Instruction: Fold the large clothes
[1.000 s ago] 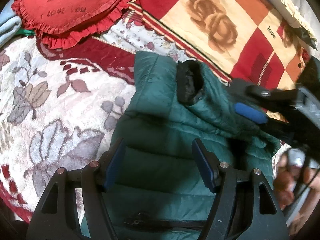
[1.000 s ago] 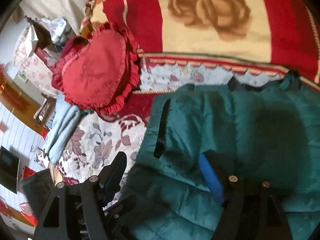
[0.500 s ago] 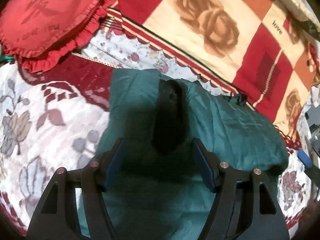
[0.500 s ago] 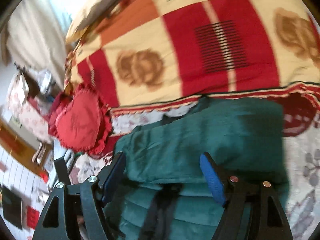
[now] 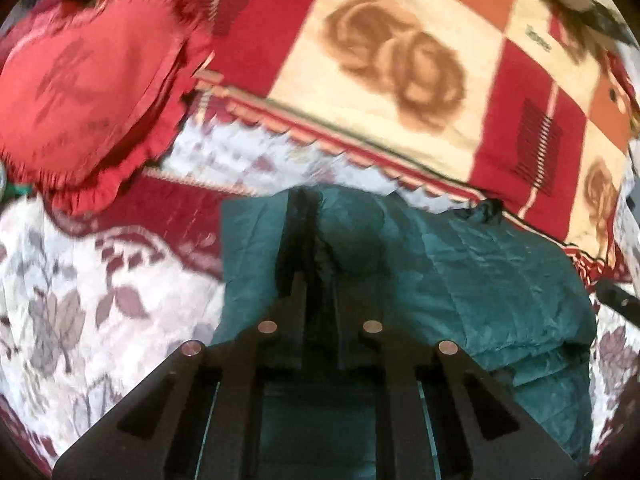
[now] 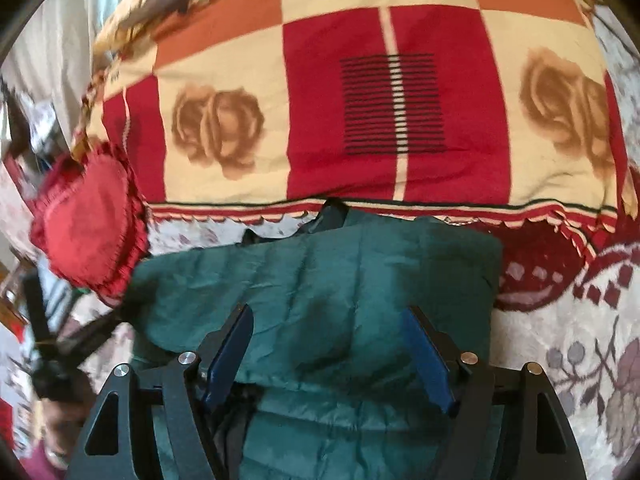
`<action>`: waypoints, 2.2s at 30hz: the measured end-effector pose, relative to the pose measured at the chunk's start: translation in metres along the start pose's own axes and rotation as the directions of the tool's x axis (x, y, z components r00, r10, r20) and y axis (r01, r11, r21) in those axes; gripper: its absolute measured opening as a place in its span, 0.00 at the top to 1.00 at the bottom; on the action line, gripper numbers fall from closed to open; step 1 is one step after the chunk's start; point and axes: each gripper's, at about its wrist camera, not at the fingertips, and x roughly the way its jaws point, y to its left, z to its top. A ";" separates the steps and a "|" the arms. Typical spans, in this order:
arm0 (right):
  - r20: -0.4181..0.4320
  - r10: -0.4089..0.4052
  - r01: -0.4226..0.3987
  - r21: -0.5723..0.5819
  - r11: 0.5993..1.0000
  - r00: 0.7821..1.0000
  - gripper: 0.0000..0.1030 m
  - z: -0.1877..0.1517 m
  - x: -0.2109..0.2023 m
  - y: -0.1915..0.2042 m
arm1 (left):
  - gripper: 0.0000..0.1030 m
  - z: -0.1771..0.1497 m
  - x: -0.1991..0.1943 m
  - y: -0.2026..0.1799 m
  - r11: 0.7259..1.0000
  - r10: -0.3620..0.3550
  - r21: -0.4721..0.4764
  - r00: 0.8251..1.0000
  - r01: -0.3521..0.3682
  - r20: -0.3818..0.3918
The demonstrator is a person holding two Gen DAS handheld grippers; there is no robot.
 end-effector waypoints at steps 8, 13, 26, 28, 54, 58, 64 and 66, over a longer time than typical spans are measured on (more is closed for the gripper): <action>-0.109 -0.161 0.140 -0.180 0.974 0.981 0.30 -0.038 0.062 0.019 | 0.90 -0.030 0.016 0.005 0.999 0.028 0.033 0.999 -0.027 -0.045; -0.107 -0.134 0.118 -0.144 0.983 0.985 0.30 -0.030 0.035 0.013 | 0.84 -0.027 0.000 0.009 1.000 0.011 -0.004 0.999 -0.011 -0.042; 0.027 -0.199 0.200 -0.051 0.978 0.980 0.27 -0.007 -0.012 -0.013 | 0.75 -0.007 -0.051 -0.014 1.000 0.008 0.017 0.992 -0.010 0.122; 0.027 -0.208 0.209 -0.042 0.977 0.978 0.27 -0.002 -0.005 -0.015 | 0.38 -0.003 -0.049 -0.016 1.000 0.013 0.012 0.992 -0.014 0.128; 0.035 -0.270 0.272 -0.124 0.954 0.962 0.25 -0.016 0.010 -0.004 | 0.19 -0.007 0.057 -0.015 0.992 0.101 0.081 0.992 -0.094 -0.082; -0.060 -0.314 0.307 -0.098 0.947 0.948 0.25 -0.030 0.036 -0.020 | 0.18 -0.007 0.061 -0.015 0.992 0.101 0.079 0.991 -0.094 -0.083; -0.077 -0.299 0.295 -0.061 0.954 0.951 0.20 -0.035 0.043 -0.032 | 0.15 -0.009 0.057 -0.015 0.993 0.093 0.085 0.993 -0.087 -0.077; -0.065 -0.264 0.262 -0.037 0.964 0.962 0.20 -0.037 0.028 -0.027 | 0.15 -0.009 0.048 -0.010 0.995 0.077 0.067 0.993 -0.072 -0.084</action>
